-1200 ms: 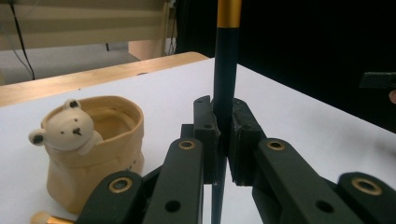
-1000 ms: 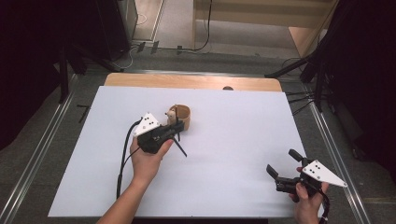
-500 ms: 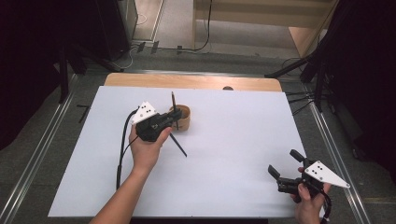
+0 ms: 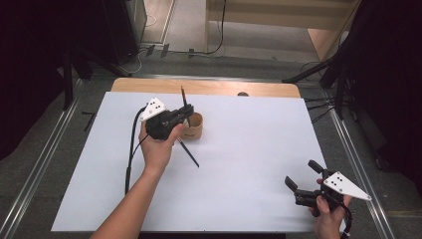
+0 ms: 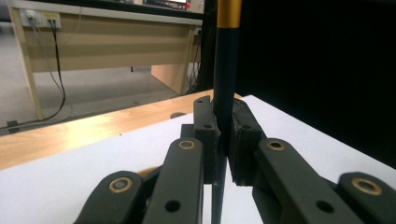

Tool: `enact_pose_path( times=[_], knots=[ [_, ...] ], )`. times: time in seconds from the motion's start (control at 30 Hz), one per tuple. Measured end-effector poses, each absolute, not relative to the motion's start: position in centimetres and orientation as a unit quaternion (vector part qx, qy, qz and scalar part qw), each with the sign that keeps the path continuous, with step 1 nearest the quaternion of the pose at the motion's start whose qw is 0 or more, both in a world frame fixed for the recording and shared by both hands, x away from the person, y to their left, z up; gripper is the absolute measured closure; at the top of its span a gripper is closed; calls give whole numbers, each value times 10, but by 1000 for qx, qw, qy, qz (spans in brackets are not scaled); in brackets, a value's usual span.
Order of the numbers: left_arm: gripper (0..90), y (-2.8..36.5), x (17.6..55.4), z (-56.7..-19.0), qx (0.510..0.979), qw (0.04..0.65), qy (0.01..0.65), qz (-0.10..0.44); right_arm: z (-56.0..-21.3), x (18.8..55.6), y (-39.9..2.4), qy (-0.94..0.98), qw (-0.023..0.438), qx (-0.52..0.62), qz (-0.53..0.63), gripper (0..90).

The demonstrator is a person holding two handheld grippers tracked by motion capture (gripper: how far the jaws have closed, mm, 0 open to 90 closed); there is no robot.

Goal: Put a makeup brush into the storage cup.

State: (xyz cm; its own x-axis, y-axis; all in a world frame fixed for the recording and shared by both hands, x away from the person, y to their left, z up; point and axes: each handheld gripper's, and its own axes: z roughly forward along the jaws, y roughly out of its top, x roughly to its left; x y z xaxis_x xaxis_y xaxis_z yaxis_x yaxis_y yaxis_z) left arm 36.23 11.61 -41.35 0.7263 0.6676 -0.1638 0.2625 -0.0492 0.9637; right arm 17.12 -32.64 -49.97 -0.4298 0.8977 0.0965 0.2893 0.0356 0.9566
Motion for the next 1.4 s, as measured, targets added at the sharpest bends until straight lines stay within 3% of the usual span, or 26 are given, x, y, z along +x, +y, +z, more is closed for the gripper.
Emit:
enact_pose_path(
  times=[1.1, 1.4],
  knots=[
    [844, 97, 394, -443, 699, 586, 361, 193, -504, 174, -324, 666, 276, 449, 528, 0],
    [844, 78, 382, -449, 685, 561, 394, 246, -505, 174, -324, 666, 276, 450, 527, 0]
  ],
)
